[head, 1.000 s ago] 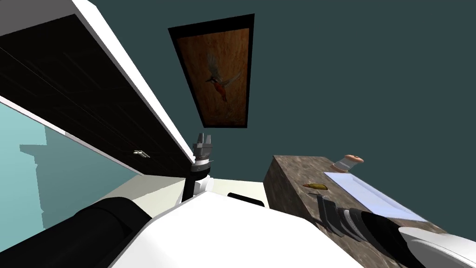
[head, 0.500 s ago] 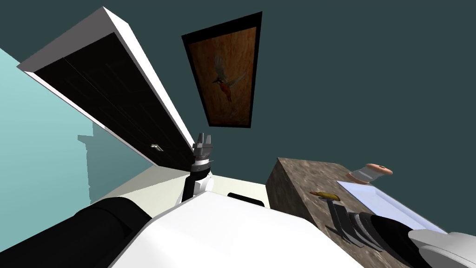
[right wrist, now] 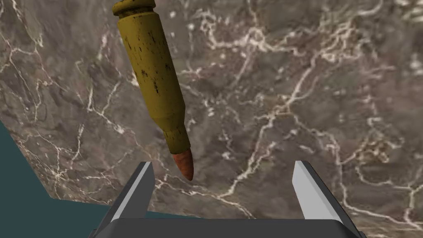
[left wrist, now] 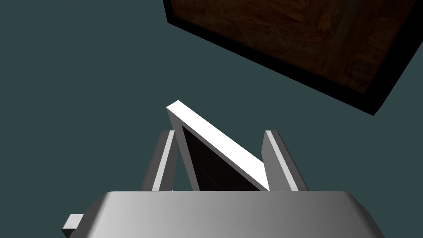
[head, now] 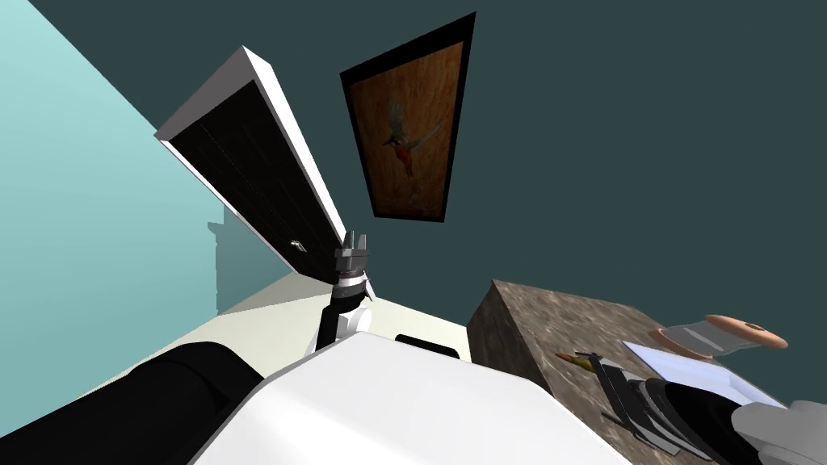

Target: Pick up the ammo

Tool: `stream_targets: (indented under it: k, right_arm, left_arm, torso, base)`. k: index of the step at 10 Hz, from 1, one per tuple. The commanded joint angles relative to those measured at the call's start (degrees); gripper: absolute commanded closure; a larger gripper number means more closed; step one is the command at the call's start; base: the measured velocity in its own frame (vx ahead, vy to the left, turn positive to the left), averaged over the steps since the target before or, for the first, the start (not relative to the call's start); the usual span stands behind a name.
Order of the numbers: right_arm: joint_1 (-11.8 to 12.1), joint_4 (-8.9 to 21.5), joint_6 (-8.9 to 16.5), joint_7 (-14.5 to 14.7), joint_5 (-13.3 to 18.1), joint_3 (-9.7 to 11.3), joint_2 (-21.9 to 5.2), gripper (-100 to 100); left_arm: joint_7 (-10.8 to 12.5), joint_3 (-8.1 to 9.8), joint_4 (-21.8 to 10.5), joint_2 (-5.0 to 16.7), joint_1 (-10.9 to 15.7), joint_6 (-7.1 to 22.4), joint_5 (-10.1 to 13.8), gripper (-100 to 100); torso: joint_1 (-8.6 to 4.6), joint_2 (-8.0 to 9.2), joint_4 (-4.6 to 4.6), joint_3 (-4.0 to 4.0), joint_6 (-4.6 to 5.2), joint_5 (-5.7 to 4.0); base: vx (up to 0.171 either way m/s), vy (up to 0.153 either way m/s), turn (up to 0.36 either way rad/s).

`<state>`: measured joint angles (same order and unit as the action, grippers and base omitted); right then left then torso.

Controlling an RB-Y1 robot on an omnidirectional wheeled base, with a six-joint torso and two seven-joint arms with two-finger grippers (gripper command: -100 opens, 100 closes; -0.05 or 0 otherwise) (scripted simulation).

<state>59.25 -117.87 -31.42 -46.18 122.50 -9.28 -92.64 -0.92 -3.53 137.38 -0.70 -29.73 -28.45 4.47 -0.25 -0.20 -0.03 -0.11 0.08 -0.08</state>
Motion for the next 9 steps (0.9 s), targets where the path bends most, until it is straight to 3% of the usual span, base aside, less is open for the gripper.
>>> stream_targets:
  k: [1, 6, 7, 8, 9]
  right_arm:
    - [2.50, 0.71, 0.66, 0.26, 0.53, -1.86, -1.22, -100]
    - [6.77, 4.21, 2.84, -1.69, 6.40, -2.06, -5.95, -100]
    - [6.50, 3.53, 2.33, -1.54, 6.16, -2.32, -5.22, -100]
    - [6.50, 3.57, 2.35, -1.71, 6.32, -2.27, -5.28, 0]
    - [6.21, 5.06, 3.53, -0.56, 6.76, -0.79, -3.41, -100]
  left_arm:
    - [0.00, 0.00, 0.00, 0.00, 0.00, 0.00, 0.00, 0]
    - [0.00, 0.00, 0.00, 0.00, -0.01, 0.00, 0.00, 0]
    - [0.00, 0.00, 0.00, 0.00, -0.01, 0.00, 0.00, 0]
    - [0.00, 0.00, 0.00, 0.00, -0.01, 0.00, 0.00, 0]
    - [0.00, 0.00, 0.00, 0.00, -0.01, 0.00, 0.00, 0]
  torso:
    - [0.00, 0.00, 0.00, 0.00, 0.00, 0.00]
    - [0.09, -0.01, 0.00, 0.00, 0.05, 0.02]
    - [0.11, -0.01, 0.00, 0.00, 0.05, 0.02]
    - [0.16, 0.01, 0.01, 0.01, 0.08, 0.03]
    - [0.21, 0.01, 0.01, 0.01, 0.08, 0.04]
  base:
    - [-0.003, -0.037, 0.084]
    - [-0.001, -0.031, 0.148]
    - [-0.001, -0.013, 0.029]
    - [0.000, 0.000, 0.000]
    - [0.013, 0.017, 0.139]
